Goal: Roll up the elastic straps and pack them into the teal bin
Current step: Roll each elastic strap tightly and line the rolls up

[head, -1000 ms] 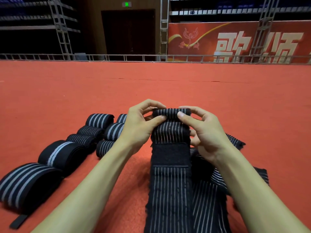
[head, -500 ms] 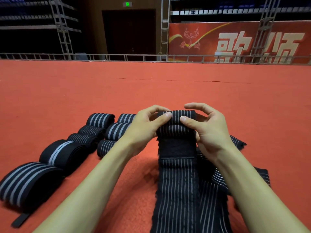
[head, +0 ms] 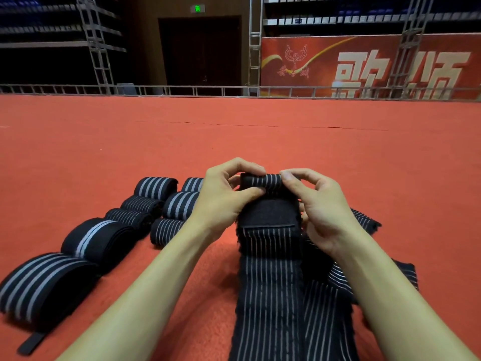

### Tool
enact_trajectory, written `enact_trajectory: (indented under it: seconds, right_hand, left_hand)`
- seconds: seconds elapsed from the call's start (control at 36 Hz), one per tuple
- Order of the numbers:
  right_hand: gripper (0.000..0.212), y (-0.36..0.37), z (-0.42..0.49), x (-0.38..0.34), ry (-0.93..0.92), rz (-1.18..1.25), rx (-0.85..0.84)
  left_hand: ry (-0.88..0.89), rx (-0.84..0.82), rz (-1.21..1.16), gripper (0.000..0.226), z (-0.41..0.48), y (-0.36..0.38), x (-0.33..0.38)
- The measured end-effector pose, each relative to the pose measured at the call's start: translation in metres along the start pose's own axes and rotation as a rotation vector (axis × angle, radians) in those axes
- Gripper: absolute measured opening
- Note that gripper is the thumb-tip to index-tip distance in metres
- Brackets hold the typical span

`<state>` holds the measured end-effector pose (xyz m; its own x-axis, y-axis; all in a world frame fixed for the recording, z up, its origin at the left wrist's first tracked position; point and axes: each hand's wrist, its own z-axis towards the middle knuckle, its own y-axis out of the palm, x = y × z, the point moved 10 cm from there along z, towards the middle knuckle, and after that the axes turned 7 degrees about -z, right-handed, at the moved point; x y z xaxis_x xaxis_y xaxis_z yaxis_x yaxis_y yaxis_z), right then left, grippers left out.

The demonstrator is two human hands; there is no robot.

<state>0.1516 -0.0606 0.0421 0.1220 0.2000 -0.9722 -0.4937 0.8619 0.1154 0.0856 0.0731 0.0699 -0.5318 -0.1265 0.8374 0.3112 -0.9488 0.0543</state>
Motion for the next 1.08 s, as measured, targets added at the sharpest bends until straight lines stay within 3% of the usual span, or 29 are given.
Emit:
enact_trajectory:
  seconds: [0.14,0.28,0.36,0.53,0.72,0.92,1.08]
  right_hand:
    - [0.016,-0.003,0.001,-0.007,-0.067,0.033,0.012]
    - [0.027,-0.004,0.002,-0.012,-0.134,0.016,0.013]
    - [0.031,-0.004,0.002,-0.012,-0.134,0.027,0.01]
    - [0.022,0.011,0.004,0.0,-0.035,0.093,-0.1]
    - [0.015,0.025,0.0,0.002,-0.088,-0.061,-0.142]
    - [0.013,0.024,-0.001,0.001,-0.076,-0.055,-0.182]
    - [0.013,0.025,0.0,0.004,-0.041,0.011,-0.181]
  left_hand:
    - [-0.137,-0.077,-0.108,0.025,-0.002,0.008,-0.015]
    - [-0.25,-0.017,-0.145,0.007,-0.003,0.007,-0.024]
    - [-0.234,-0.014,-0.124,0.011,-0.002,0.006,-0.023]
    - [-0.135,0.019,-0.117,0.02,0.001,0.003,-0.015]
    - [-0.238,-0.085,-0.141,0.02,-0.007,0.023,-0.023]
    - [-0.303,-0.166,-0.111,0.021,-0.012,0.03,-0.027]
    - [-0.258,-0.142,-0.099,0.024,-0.008,0.026,-0.023]
